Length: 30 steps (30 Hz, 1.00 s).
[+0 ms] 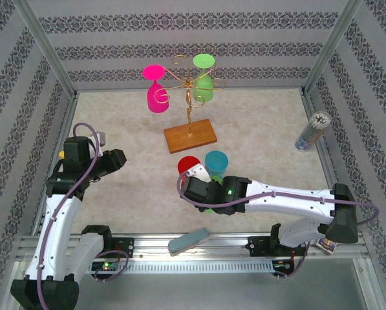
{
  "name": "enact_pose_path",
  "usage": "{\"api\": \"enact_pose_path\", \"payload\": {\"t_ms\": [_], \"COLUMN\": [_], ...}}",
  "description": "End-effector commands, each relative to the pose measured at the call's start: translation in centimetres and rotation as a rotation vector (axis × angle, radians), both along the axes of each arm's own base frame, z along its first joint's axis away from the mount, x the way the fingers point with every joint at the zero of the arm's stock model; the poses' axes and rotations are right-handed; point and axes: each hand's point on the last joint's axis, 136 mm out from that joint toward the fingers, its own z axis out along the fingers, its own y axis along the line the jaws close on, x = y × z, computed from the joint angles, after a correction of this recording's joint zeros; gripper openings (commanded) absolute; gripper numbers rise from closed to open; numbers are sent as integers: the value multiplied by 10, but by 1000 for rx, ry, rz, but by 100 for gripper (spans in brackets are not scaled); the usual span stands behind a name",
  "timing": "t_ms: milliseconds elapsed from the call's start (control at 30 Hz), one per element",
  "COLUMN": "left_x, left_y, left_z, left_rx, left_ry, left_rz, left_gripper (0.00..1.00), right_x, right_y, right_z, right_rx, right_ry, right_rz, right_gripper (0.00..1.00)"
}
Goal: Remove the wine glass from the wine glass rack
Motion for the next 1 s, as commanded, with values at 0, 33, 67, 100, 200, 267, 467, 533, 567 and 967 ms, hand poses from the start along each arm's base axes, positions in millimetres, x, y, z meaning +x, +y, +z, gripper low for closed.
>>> {"api": "enact_pose_path", "payload": {"t_ms": [0, 33, 67, 100, 200, 267, 467, 533, 567, 967], "left_x": [4, 4, 4, 4, 4, 4, 7, 10, 11, 24], "left_y": [6, 6, 6, 5, 5, 5, 1, -1, -1, -8], "left_z": [12, 12, 11, 12, 12, 13, 14, 15, 17, 39], "left_rx": [33, 32, 32, 31, 28, 29, 7, -2, -3, 10], "left_ry": [-52, -49, -48, -49, -49, -52, -50, -47, -49, -55], "left_rz": [4, 3, 3, 0, -1, -2, -16, -20, -22, -45], "left_gripper": [37, 37, 37, 37, 37, 37, 37, 37, 37, 37], "right_x": [2, 2, 2, 2, 3, 4, 7, 9, 10, 55], "right_y": [-3, -3, -3, -4, -6, -8, -13, -15, -16, -35], "right_z": [10, 11, 14, 16, 25, 31, 56, 67, 72, 143], "right_rx": [-10, -13, -10, -9, -1, 6, 55, 76, 87, 390], "right_ry": [-28, -29, -33, -37, -49, -59, -100, -117, -122, -135], "right_rz": [-2, -3, -2, -2, -6, -9, -16, -16, -16, -87], "right_gripper": [28, 29, 30, 31, 32, 33, 35, 35, 34, 31]}}
